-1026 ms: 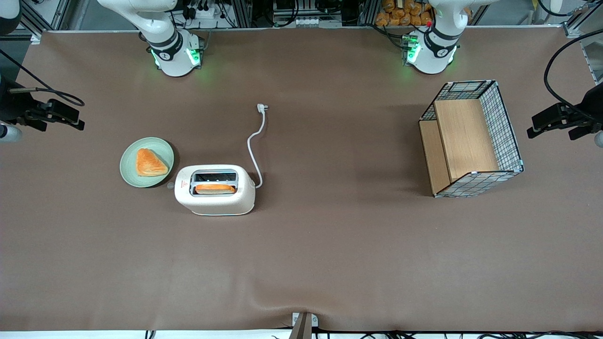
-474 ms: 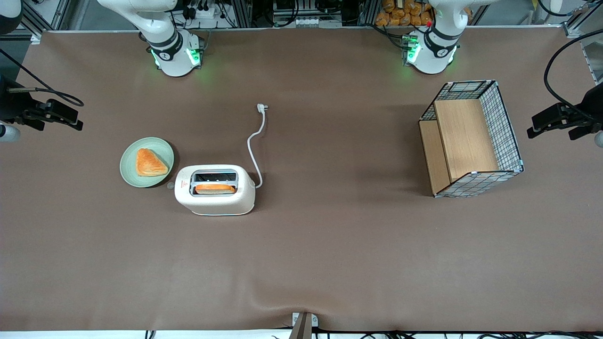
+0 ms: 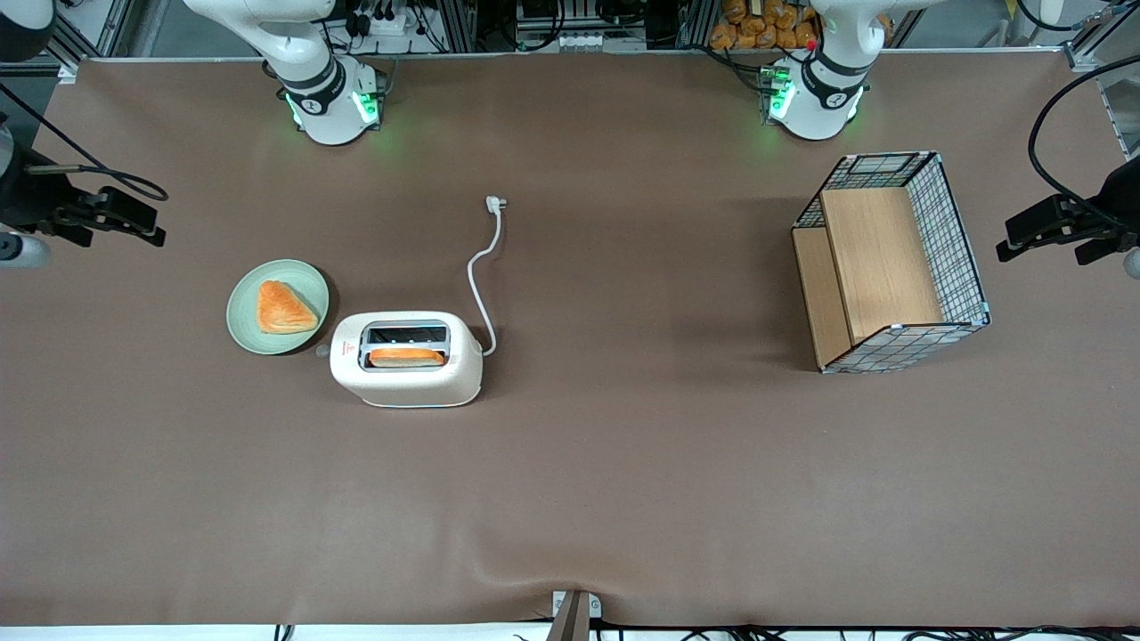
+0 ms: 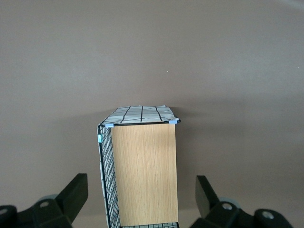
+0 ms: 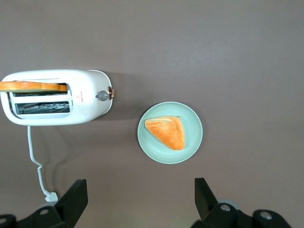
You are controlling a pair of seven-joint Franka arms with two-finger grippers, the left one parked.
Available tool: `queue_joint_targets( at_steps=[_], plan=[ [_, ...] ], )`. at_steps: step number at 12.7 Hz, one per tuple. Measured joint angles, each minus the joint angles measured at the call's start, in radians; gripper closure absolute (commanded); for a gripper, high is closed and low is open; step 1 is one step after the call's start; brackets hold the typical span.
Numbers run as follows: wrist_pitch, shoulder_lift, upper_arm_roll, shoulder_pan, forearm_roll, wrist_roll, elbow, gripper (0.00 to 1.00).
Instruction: Press toaster button with right arm
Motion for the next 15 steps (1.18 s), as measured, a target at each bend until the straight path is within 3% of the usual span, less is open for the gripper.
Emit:
queue_joint_targets(
  at_steps=[15],
  plan=[
    [-0.073,0.002,-0.011,-0.009,-0.037,-0.002,0.092,0.0]
  ],
)
